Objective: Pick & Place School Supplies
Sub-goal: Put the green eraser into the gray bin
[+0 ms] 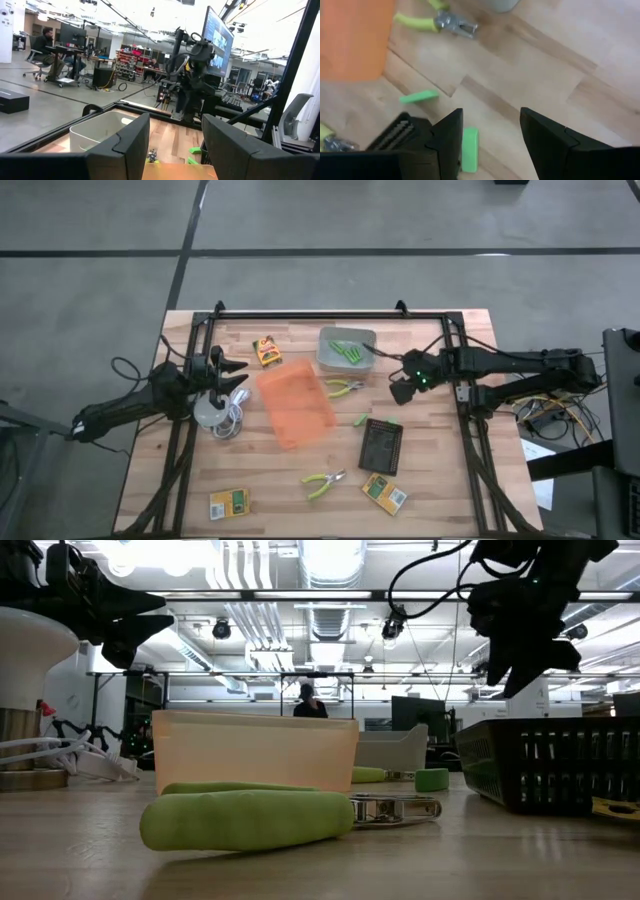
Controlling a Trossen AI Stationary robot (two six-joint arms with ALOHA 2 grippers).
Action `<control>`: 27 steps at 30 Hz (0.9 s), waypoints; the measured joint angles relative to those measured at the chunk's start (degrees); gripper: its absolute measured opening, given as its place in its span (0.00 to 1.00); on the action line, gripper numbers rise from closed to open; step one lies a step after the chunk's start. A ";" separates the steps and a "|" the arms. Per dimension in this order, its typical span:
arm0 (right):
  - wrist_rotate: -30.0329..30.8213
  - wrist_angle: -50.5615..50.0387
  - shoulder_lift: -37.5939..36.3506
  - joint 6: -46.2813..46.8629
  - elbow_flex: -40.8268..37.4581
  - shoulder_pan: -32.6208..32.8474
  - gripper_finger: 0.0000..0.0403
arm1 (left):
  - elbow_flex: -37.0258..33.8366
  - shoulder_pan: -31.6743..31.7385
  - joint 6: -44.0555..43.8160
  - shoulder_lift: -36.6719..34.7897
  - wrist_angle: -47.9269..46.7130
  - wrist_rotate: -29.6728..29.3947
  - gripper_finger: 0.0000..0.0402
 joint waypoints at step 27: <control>-4.58 9.89 6.03 2.47 -8.58 8.11 0.58 | -0.01 0.01 0.00 0.04 0.02 0.00 0.47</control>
